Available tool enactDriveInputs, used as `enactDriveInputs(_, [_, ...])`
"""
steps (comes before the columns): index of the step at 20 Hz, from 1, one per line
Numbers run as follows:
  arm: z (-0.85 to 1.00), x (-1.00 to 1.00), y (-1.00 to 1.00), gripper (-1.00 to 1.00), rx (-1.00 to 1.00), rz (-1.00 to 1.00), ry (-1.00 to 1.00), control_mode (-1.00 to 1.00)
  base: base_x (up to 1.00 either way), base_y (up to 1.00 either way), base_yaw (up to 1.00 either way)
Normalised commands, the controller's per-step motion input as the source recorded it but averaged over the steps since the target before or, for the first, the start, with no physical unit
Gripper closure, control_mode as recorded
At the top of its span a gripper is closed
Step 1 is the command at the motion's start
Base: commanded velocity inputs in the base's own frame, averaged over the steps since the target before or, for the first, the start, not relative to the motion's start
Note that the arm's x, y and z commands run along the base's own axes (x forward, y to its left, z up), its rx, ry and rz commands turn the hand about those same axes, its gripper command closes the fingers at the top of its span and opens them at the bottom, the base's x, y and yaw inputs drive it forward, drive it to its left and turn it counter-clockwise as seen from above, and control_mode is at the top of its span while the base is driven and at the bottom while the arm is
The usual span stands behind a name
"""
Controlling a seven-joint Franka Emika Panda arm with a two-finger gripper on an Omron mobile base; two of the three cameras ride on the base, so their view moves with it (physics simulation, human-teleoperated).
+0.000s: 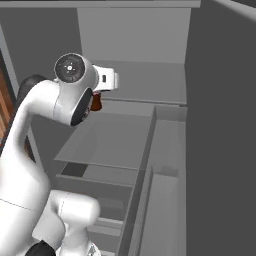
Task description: Open the fridge, grab two sodas, and place both sodas inside the bowl with ice on the dining counter.
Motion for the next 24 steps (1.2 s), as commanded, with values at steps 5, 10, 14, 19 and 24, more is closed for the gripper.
enactDriveInputs(5, [0.04, -1.00, 0.04, 1.00, 0.00, 0.00, 0.00, -1.00, 0.00, 0.00, 0.00])
enactDriveInputs(10, [0.00, -1.00, 0.05, 1.00, 0.01, 0.00, 0.00, -1.00, 0.00, 0.00, 0.00])
enactDriveInputs(14, [0.00, -1.00, 0.17, 1.00, 0.00, 0.00, 0.00, -1.00, 0.00, 0.00, 0.00])
enactDriveInputs(19, [0.00, -0.95, 0.41, 1.00, 0.00, 0.00, 0.02, -1.00, 0.00, 0.00, 0.00])
enactDriveInputs(24, [-0.03, -0.46, 0.35, 1.00, -0.04, 0.00, 0.01, 1.00, -0.34, 0.19, 0.00])
